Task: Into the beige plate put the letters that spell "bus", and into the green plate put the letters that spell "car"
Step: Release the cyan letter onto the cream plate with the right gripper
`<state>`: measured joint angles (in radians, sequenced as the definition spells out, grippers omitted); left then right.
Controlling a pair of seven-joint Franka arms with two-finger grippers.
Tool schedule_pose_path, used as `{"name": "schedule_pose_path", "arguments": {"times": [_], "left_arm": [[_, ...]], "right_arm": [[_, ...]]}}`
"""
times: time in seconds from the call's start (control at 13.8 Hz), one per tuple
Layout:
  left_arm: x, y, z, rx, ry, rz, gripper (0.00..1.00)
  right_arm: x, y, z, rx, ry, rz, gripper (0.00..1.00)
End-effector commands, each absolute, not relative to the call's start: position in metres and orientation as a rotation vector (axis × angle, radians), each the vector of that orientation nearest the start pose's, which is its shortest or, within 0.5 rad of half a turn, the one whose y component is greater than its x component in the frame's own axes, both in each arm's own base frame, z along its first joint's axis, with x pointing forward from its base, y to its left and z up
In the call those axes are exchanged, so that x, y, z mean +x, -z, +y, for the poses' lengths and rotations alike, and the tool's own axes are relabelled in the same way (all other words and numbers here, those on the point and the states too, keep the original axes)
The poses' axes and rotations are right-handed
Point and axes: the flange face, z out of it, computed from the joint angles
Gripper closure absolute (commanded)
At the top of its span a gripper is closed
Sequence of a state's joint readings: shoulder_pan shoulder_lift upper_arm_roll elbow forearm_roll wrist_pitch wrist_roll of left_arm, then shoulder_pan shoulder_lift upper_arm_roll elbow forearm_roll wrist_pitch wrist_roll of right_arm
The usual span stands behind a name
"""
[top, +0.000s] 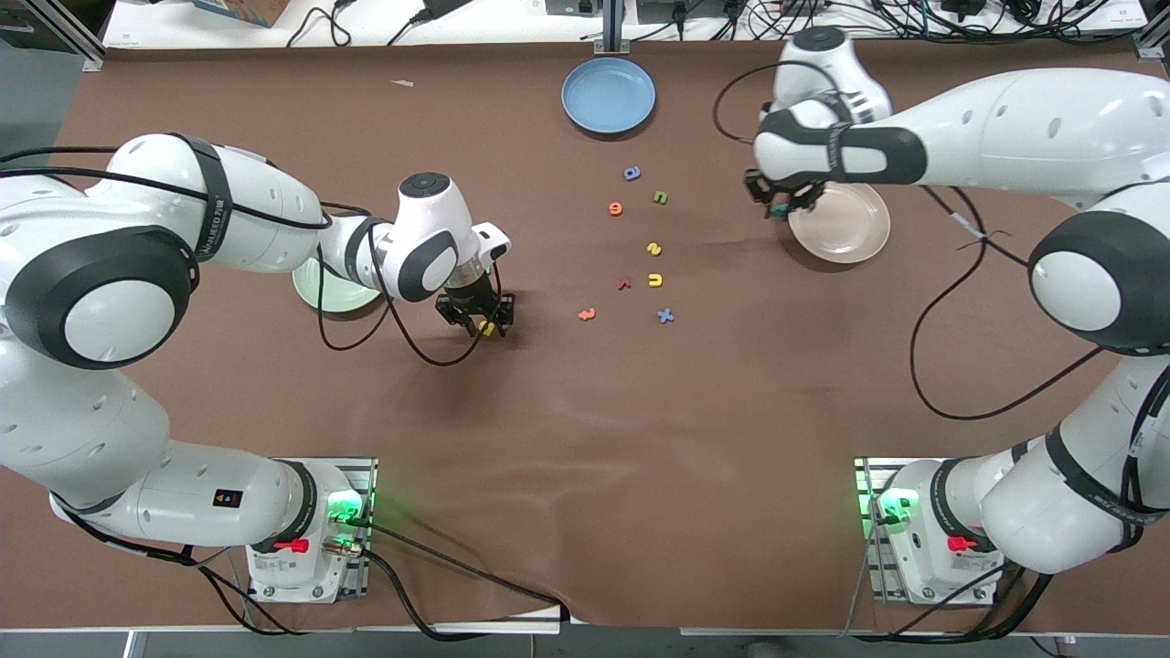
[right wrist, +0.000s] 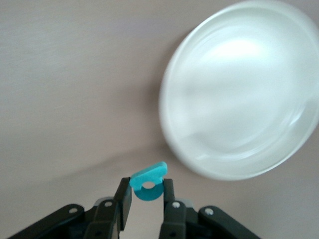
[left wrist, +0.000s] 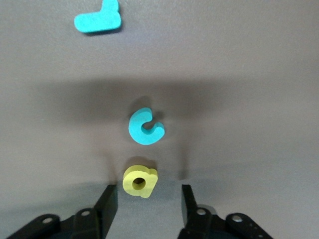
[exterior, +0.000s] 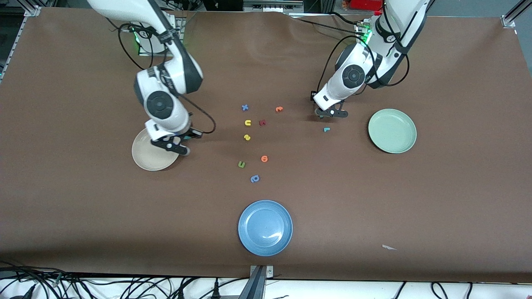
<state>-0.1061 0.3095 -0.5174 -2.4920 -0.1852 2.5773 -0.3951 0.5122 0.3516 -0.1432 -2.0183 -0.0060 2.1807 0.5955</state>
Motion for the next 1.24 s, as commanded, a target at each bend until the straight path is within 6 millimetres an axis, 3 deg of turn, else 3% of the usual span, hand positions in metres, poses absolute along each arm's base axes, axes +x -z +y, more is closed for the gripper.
{"name": "schedule_pose_path", "arguments": {"times": [0.0,0.15,0.29,0.36,0.44,0.51,0.65,0.73,0.8,0.94,1.16], "left_arm": [[0.353,-0.169,-0.272,-3.224,-0.463,0.057,0.44],[0.353,-0.168,-0.272,-3.222,-0.463,0.059,0.45],[0.355,-0.168,-0.271,-3.222,-0.459,0.056,0.46],[0.357,-0.169,-0.270,-3.224,-0.455,0.051,0.47],[0.358,-0.169,-0.270,-3.225,-0.455,0.048,0.47],[0.359,-0.169,-0.268,-3.226,-0.453,0.043,0.47],[0.359,-0.168,-0.268,-3.224,-0.458,0.045,0.47],[0.360,-0.167,-0.268,-3.224,-0.459,0.042,0.48],[0.360,-0.168,-0.268,-3.225,-0.457,0.042,0.48],[0.361,-0.168,-0.268,-3.228,-0.453,0.039,0.49],[0.362,-0.169,-0.268,-3.229,-0.450,0.037,0.52]], "right_arm": [[0.540,-0.265,0.138,-3.243,-0.288,0.161,0.73],[0.539,-0.253,0.112,-3.143,-0.346,0.183,0.73],[0.539,-0.239,0.073,-3.115,-0.353,0.156,0.72],[0.535,-0.232,0.068,-3.113,-0.336,0.156,0.69],[0.531,-0.227,0.069,-3.116,-0.329,0.155,0.47],[0.532,-0.228,0.067,-3.116,-0.328,0.162,0.32],[0.532,-0.230,0.073,-3.113,-0.329,0.169,0.25],[0.531,-0.233,0.079,-3.111,-0.332,0.180,0.25],[0.529,-0.236,0.098,-3.105,-0.339,0.212,0.25],[0.522,-0.247,0.159,-3.089,-0.326,0.356,0.28],[0.508,-0.251,0.230,-3.065,-0.311,0.509,0.40]]}}
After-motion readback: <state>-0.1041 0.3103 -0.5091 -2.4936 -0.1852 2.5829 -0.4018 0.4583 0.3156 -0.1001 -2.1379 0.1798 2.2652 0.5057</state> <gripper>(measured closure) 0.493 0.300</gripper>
